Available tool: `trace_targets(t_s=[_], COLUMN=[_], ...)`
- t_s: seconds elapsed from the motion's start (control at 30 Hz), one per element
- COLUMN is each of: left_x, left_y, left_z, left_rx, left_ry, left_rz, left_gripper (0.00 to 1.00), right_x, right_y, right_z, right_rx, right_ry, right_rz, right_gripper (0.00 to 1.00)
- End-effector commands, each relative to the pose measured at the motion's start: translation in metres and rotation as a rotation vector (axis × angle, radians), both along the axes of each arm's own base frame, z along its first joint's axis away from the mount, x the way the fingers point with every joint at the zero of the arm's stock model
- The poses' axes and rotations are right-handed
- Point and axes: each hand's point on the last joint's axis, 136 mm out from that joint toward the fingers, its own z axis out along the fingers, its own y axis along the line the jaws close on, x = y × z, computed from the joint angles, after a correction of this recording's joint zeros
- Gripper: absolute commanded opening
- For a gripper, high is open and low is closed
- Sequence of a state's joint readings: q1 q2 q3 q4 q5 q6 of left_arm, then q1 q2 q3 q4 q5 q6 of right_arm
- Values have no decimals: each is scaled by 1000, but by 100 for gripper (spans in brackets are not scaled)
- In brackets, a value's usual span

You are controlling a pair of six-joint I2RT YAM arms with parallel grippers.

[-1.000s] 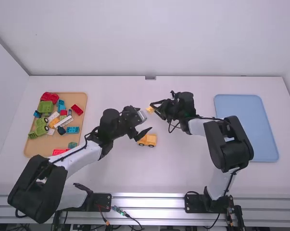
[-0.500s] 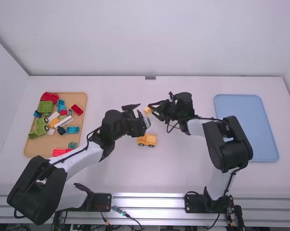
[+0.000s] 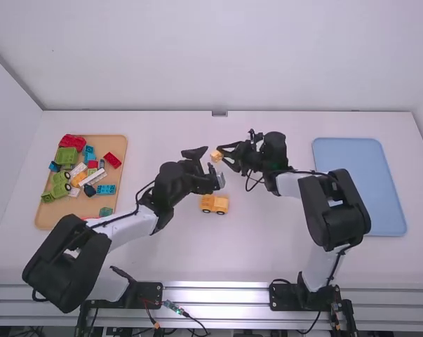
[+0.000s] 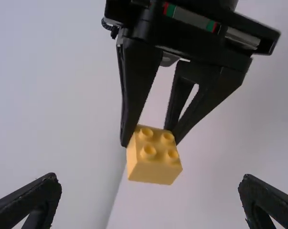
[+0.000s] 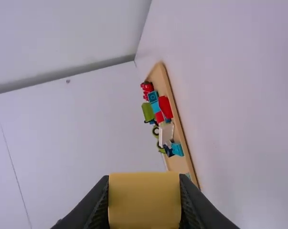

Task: Assemble lego blocks to make yellow taxi

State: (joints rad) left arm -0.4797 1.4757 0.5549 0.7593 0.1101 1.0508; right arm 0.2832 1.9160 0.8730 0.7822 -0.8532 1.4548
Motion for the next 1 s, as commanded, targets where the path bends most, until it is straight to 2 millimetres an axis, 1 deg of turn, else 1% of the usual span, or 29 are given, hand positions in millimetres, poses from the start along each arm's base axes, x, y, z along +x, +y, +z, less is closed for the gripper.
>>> trace_targets(t_s=[0.0, 0.07, 0.2, 0.23, 0.3, 0.33, 0.37, 0.4, 0.43, 0.57, 0.63, 0.7, 0.8, 0.9, 0.97], left_x=[-3, -4, -3, -3, -4, -4, -3, -1, 1, 9, 10, 12, 14, 12, 9], left_y=[-6, -8, -6, -6, -6, -6, -6, -5, -4, 3, 2, 2, 7, 9, 11], left_z=[-1, 0, 0, -1, -6, -7, -10, -13, -14, -20, -23, -22, -15, -5, -3], left_rx=[63, 81, 78, 81, 90, 91, 94, 97, 101, 159, 158, 154, 143, 113, 103], left_ry=[-49, -69, -65, -61, -46, -45, -39, -40, -46, -78, -78, -86, -119, -179, -196], left_rz=[-20, -32, -26, -27, -28, -28, -28, -19, -3, 52, 51, 57, 91, 101, 102], left_gripper=[99, 99, 100, 98, 91, 90, 90, 93, 94, 93, 94, 95, 96, 96, 96], right_x=[4, 5, 6, 7, 6, 6, 4, 0, -2, -7, -9, -7, -4, -4, -4], right_y=[5, 5, 6, 6, 7, 7, 8, 12, 14, 15, 18, 18, 16, 17, 18], right_z=[7, 7, 6, 7, 7, 7, 7, 7, 7, 11, 14, 16, 21, 23, 23], right_rx=[8, 6, 4, 4, 6, 7, 12, 13, 16, 33, 36, 31, 31, 31, 30], right_ry=[-28, -29, -23, -26, -26, -25, -15, -12, -12, -21, -26, -57, -80, -99, -97], right_rz=[23, 18, -1, -3, 2, 5, 11, 28, 39, 78, 95, 99, 106, 117, 113], right_gripper=[0, 0, 0, 0, 0, 0, 0, 0, 0, 0, 0, 0, 0, 0, 0])
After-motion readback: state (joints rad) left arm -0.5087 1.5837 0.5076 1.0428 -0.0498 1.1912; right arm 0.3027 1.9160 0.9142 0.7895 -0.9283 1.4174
